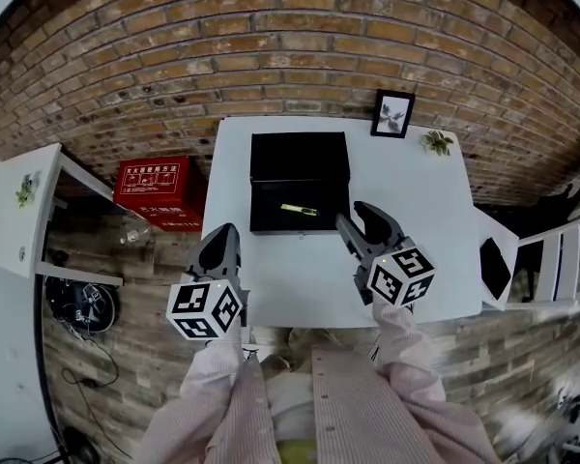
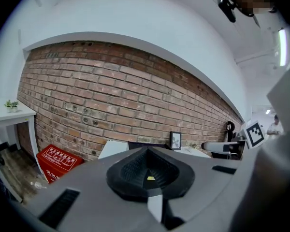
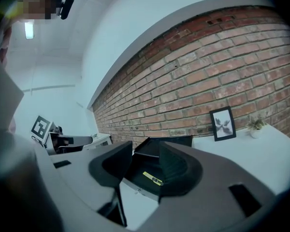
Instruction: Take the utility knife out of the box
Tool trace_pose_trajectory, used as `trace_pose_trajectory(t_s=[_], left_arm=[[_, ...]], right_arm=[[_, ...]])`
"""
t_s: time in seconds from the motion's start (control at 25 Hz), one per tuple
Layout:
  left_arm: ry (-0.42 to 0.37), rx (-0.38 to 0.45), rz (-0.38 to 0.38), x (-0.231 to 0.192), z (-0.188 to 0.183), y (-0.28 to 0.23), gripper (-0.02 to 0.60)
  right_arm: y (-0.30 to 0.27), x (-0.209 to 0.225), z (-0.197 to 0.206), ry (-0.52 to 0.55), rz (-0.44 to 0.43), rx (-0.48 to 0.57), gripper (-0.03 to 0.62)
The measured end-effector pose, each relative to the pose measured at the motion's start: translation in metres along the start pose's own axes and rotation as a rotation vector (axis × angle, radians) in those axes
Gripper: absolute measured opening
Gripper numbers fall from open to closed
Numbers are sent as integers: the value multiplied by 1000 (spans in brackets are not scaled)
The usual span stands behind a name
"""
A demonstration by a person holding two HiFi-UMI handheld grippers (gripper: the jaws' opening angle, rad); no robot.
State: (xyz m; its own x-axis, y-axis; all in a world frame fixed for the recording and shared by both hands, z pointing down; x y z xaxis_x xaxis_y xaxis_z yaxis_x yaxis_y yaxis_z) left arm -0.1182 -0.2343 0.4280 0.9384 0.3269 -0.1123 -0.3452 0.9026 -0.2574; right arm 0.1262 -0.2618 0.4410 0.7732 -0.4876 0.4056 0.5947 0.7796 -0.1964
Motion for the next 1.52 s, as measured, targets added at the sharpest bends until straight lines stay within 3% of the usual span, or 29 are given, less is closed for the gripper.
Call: trace_pose_trajectory(t_s=[0.56, 1.04, 1.32, 1.52], left_arm=[[6, -101, -17, 8, 25, -46, -8], [62, -163, 45, 8, 50, -87, -8], [81, -181, 90, 7, 57, -98, -8], [89, -205, 108, 5, 64, -103, -8]], right_arm=[[-57, 18, 23, 46, -133, -161, 158], [-106, 22, 54, 265, -181, -391, 158], [-127, 15, 85, 467, -233, -617, 158], [-140, 14, 102, 504, -262, -742, 157]])
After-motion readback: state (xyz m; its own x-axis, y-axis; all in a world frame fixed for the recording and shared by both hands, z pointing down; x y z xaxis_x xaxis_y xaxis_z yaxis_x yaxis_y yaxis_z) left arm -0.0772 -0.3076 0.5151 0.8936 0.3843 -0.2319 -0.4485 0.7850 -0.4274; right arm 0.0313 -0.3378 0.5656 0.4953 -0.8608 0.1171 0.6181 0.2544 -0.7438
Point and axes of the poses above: the fingertips, and each gripper's own axes: y backward along the fingers, x to its right, z out of its underside, the point moved 3 cm from there along y, backward along the fingers, and after that the axes turned 8 degrees about -y, right-handed, at the moved point
